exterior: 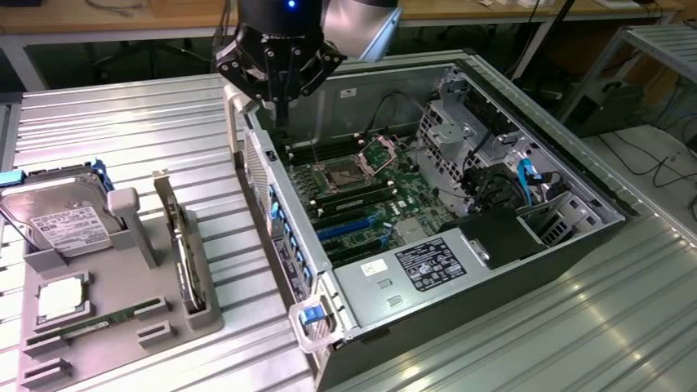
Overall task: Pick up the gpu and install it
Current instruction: 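Reach for the gpu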
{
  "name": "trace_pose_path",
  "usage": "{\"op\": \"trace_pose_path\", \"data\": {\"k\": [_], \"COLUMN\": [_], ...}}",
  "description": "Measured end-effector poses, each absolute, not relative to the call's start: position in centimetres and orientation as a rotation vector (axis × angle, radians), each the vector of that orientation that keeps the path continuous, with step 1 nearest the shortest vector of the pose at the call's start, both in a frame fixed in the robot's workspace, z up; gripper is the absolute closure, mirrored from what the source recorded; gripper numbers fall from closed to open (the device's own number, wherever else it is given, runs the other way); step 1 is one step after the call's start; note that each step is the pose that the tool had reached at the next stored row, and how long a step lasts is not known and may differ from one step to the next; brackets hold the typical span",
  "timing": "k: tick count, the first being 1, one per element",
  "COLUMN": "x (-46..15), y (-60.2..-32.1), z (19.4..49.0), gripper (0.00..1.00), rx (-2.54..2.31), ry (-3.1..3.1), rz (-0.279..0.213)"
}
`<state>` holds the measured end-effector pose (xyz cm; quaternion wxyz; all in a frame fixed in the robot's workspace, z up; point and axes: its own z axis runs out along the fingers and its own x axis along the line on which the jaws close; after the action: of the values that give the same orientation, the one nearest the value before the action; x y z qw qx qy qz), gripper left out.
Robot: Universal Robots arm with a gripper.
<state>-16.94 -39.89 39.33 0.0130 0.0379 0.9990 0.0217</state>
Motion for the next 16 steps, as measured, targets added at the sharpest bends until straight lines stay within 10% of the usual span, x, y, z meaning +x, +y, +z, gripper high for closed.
{"op": "trace_pose_path", "data": {"k": [16], "x": [-22.4], "y": [-40.0], "z": [39.3], "gripper": [0.89], "rx": [0.118], "ry": [3.112], "rz": [0.068]}}
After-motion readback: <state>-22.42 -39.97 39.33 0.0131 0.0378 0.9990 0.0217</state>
